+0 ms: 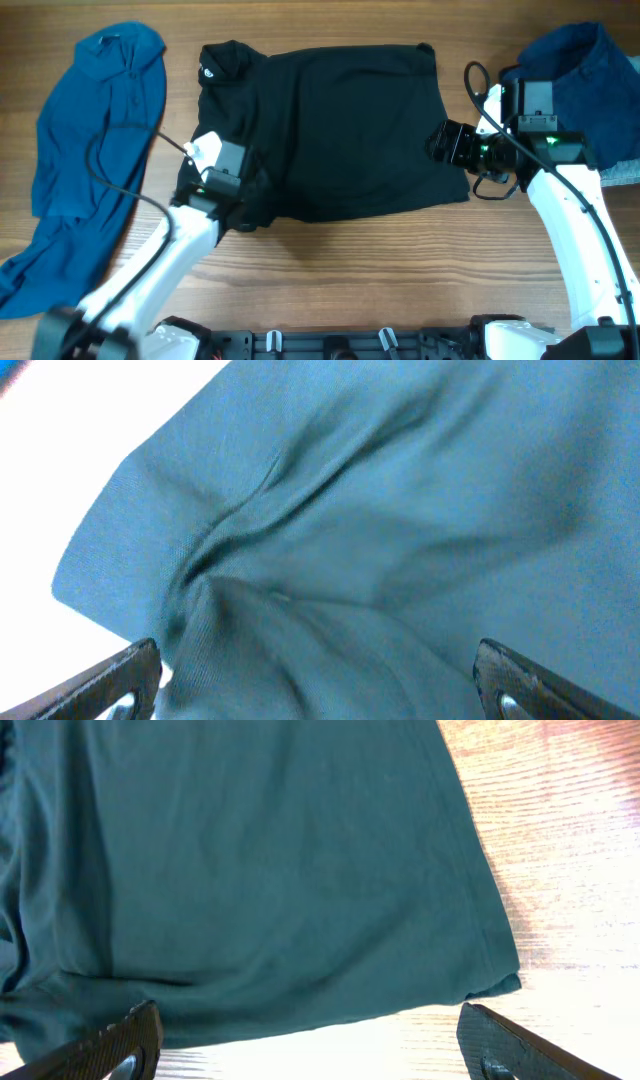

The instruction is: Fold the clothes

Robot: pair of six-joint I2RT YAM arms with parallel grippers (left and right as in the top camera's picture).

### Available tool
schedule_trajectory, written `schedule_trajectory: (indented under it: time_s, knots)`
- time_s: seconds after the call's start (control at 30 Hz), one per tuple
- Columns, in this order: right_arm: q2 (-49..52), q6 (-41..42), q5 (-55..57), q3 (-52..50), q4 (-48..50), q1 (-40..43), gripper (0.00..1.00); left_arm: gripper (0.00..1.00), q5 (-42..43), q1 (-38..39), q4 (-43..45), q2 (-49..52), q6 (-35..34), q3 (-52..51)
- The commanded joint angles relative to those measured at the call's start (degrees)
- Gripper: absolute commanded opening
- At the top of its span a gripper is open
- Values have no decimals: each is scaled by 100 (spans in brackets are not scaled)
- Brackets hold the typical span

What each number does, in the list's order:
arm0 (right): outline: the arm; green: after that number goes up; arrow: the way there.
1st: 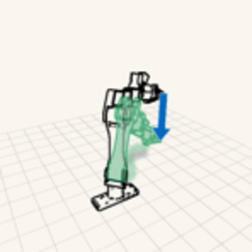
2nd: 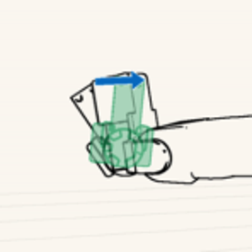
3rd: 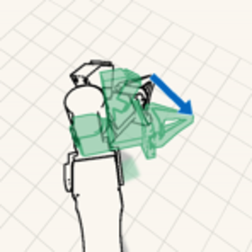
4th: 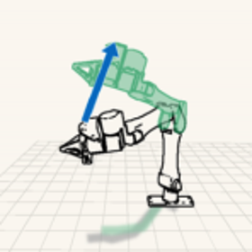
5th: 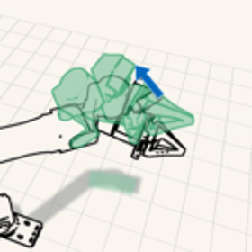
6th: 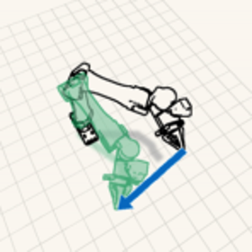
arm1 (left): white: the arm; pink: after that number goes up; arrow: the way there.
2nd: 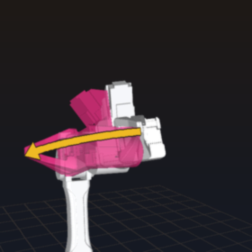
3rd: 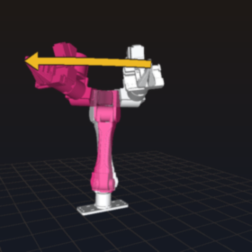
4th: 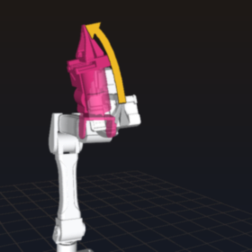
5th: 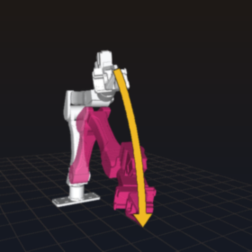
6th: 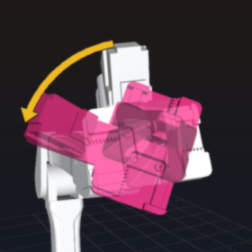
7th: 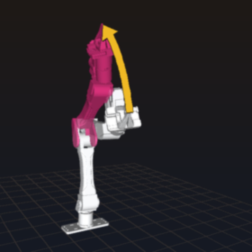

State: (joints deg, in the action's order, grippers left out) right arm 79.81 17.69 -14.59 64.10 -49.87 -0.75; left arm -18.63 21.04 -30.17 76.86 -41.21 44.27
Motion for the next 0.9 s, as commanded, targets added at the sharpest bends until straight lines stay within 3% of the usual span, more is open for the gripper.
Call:
schedule_trajectory:
  time_s: [0.0, 0.13, 0.3, 0.43, 0.87]
  knots:
    - [61, -116, -94, -9, 35, -2, 95, 100, 605, -26, -686, -909, 479, 581]
    - [61, -105, -94, -9, 61, -2, 95, 100, 1121, -26, -1580, -1259, 476, 577]
    - [61, -107, -96, -9, 151, -2, 95, 96, 1384, -26, -2258, -824, 479, 544]
    - [61, -116, -96, -9, 125, -2, 95, 85, 1626, -26, -2365, -245, 476, 544]
    - [61, -271, -92, -9, 118, -2, 95, 82, 1405, -28, -1860, 1600, 485, 544]
